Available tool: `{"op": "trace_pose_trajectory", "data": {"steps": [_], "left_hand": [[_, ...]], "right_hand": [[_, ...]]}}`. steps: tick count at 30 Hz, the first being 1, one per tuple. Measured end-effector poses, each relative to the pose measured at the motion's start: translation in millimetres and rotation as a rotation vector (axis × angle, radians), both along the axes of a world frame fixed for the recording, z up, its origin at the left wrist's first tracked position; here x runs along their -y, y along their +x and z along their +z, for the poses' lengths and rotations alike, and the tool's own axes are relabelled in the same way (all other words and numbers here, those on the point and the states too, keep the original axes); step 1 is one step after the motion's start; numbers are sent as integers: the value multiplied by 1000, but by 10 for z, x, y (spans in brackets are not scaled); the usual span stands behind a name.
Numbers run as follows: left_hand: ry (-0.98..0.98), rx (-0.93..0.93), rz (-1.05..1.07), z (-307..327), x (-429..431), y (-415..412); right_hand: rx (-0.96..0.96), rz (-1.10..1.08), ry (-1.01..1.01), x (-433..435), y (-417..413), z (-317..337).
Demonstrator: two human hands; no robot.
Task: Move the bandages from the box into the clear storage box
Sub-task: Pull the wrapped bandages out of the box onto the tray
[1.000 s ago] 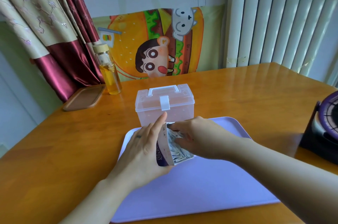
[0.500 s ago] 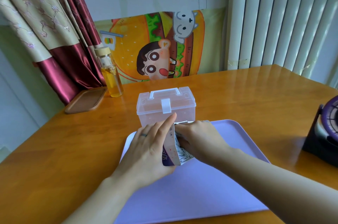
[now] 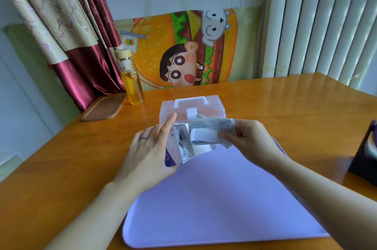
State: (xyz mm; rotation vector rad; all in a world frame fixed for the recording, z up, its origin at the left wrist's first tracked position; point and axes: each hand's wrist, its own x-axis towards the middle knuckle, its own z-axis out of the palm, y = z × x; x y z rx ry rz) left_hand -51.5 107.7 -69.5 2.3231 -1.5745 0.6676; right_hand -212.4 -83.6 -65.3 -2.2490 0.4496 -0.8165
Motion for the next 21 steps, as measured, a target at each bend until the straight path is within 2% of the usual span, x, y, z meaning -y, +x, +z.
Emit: {"op": "trace_pose_trajectory", "data": {"steps": [3,5,9,13,15,18,21], "left_hand": [[-21,98,132,-29,-13,130],[-37,95,188,-30,-40,136],[-102,86,158,-10,-59,117],[-151,23,118,-24,-76,84],[-183,11,86,-24,-87,68],[-225,6,26,-12,-73,28],[-267,0,-29,-13,-30,-12]], "right_hand": [[-34,35,293,75,-24,-97],[-84,60,466,104,-53,-163],[-295,110,631,156,-103,-313],[-620,24,474,177,-139,-270],[-694,-51,329,156,-148,-206],[-608,-87,73,96,-155,-105],[-324,-134,-107,20,-151,3]]}}
